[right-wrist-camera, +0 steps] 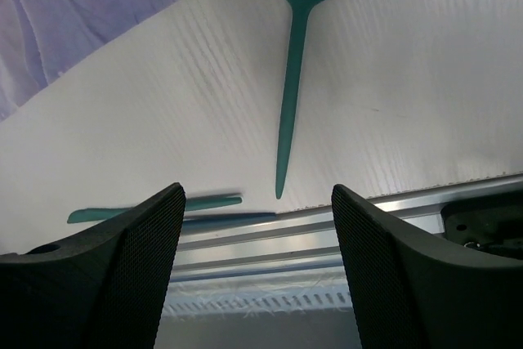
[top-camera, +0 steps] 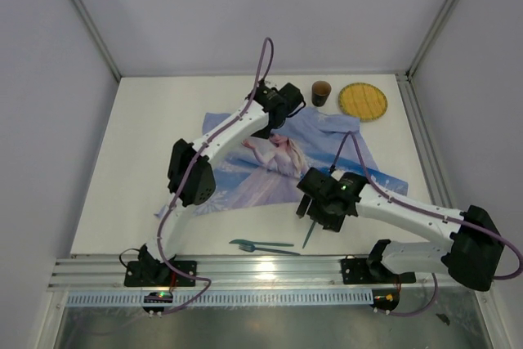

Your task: Set the dinner table for one person

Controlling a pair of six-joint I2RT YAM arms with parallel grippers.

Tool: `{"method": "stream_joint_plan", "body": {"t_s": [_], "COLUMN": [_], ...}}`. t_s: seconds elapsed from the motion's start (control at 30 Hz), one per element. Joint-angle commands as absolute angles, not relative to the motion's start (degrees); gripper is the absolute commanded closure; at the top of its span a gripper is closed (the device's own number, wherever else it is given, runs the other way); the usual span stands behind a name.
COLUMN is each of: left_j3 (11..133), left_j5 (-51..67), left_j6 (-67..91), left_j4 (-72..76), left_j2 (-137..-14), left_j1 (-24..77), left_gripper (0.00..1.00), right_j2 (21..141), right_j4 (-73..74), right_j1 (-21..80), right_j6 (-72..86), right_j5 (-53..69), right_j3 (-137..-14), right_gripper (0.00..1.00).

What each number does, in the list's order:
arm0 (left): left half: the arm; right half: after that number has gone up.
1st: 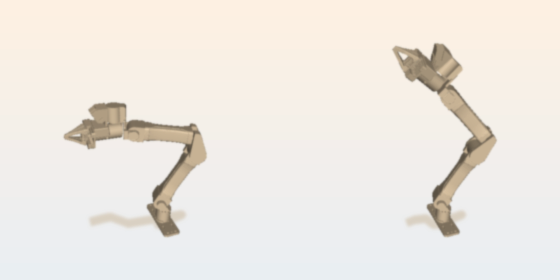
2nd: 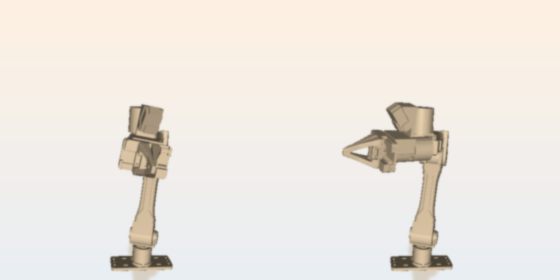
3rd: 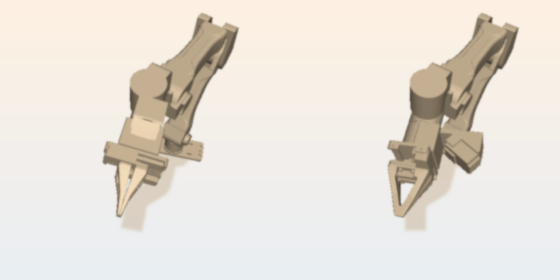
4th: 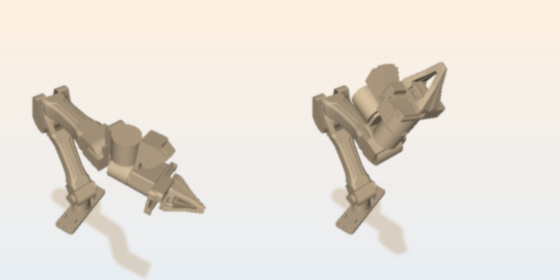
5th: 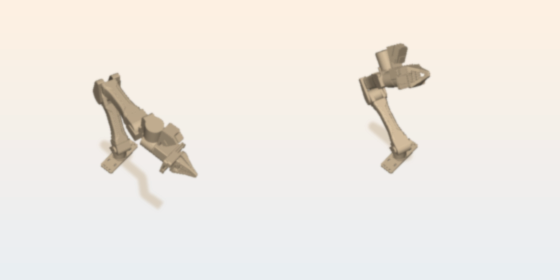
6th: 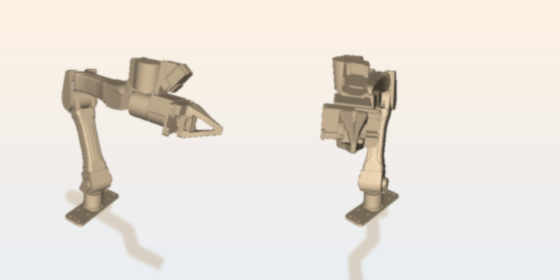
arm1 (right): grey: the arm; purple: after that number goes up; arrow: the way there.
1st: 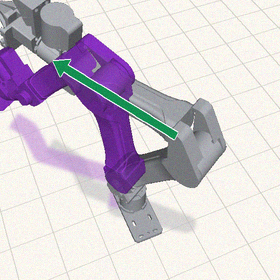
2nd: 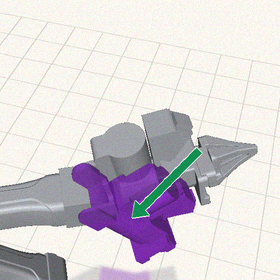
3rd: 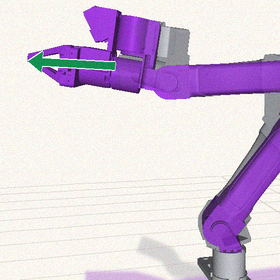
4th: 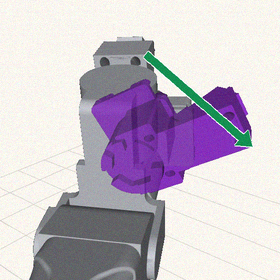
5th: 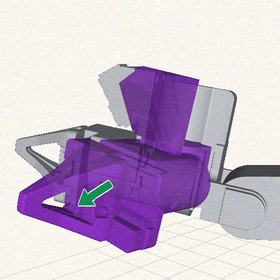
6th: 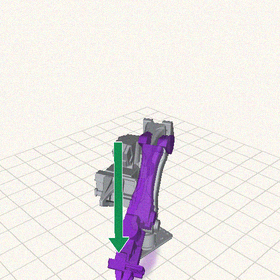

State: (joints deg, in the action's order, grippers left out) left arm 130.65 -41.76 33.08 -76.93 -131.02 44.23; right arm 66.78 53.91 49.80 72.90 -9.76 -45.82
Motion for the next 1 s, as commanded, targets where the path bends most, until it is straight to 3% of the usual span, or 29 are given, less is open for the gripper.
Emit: {"method": "stream_joint_plan", "body": {"t_s": [0.0,0.23,0.47,0.97], "left_j3": [128.9,124.0,121.9,123.4], "left_j5": [-38.7,-38.8,-40.3,-42.2], "left_j6": [34.5,33.9,32.5,31.0], "left_j4": [-75.9,-74.1,-73.8,-73.6], "left_j2": [-125.8,-121.1,-119.1,-118.7], "left_j1": [44.1,44.1,44.1,44.1], "left_gripper": [0.48,0.49,0.49,0.48], "right_j2": [70.8,81.7,85.3,81.8], "right_j4": [54.1,53.9,52.1,50.8], "right_j1": [54.0,55.0,54.9,54.9], "right_j6": [84.1,83.6,84.2,85.1], "right_j5": [-15.5,-19.2,-23.2,-22.1], "right_j3": [-45.9,-49.8,-50.5,-43.6], "right_gripper": [0.24,0.25,0.27,0.50]}}
